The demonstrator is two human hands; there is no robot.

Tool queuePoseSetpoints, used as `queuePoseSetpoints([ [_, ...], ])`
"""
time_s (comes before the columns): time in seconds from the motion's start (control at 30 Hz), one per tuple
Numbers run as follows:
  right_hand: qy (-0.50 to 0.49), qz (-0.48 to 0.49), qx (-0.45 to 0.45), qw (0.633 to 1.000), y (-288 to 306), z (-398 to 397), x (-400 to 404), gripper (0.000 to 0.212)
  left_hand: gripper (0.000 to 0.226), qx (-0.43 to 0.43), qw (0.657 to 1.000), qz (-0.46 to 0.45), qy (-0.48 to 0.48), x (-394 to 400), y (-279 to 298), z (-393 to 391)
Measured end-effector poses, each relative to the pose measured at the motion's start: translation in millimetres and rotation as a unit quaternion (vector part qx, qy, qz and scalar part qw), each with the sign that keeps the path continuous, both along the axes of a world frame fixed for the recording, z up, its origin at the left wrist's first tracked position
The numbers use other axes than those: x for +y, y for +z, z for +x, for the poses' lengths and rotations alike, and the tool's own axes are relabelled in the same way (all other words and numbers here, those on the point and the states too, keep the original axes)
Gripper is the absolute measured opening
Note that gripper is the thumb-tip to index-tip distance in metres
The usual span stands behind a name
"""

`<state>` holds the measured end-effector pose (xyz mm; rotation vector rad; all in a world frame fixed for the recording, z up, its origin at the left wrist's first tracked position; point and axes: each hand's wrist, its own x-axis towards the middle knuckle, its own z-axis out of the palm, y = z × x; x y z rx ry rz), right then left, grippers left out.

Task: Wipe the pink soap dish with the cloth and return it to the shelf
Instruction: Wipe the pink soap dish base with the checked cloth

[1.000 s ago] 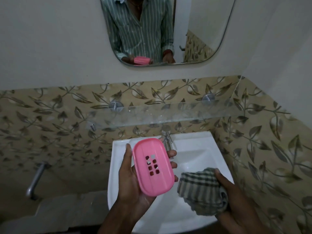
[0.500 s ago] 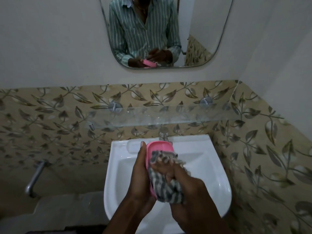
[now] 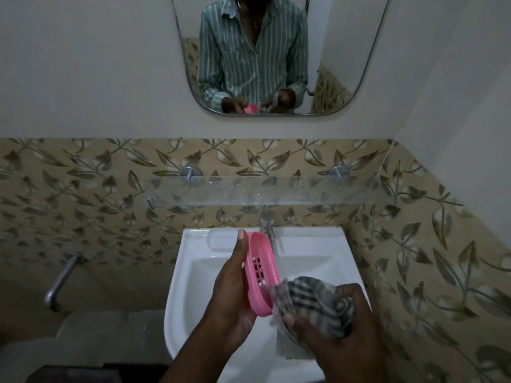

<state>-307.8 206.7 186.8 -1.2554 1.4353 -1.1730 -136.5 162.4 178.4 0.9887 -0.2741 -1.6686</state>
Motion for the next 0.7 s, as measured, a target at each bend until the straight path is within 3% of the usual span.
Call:
queuePoseSetpoints([
  [0.07,0.038,0.034,-0.041,0.998,-4,3,0,0.079,0.08,-0.051,0.999,-0.005,0.005,-1,-2,-8],
  [0.17,0.077,-0.059,0.13,0.987,1,5,-4,0.065,0.072,-0.12,0.992,-0.03,0.024,1,2,-17],
  [0.2,0.084,-0.085,0.14,0.983,2,5,-4,0.059,0.072,-0.14,0.99,-0.028,0.021,-1,3,-17],
  [0.3,0.08,-0.12,0.078,0.986,-9,8,-8,0.053,0.086,-0.196,0.98,-0.014,0.001,-7,7,-11],
  [0.4,0.076,-0.058,-0.033,0.995,-6,5,-20,0.046,0.102,-0.213,0.977,0.016,-0.013,-12,4,-7],
  [0.47,0.088,0.015,-0.13,0.987,-8,2,-26,0.053,0.098,-0.117,0.993,0.012,-0.021,-12,-4,-3],
  [0.57,0.11,0.105,-0.193,0.969,-12,0,-33,0.066,0.086,0.131,0.989,-0.001,-0.063,-8,-12,-1],
  [0.7,0.146,0.121,-0.143,0.971,-12,1,-34,0.062,0.087,0.228,0.965,-0.021,-0.126,-15,-19,5],
])
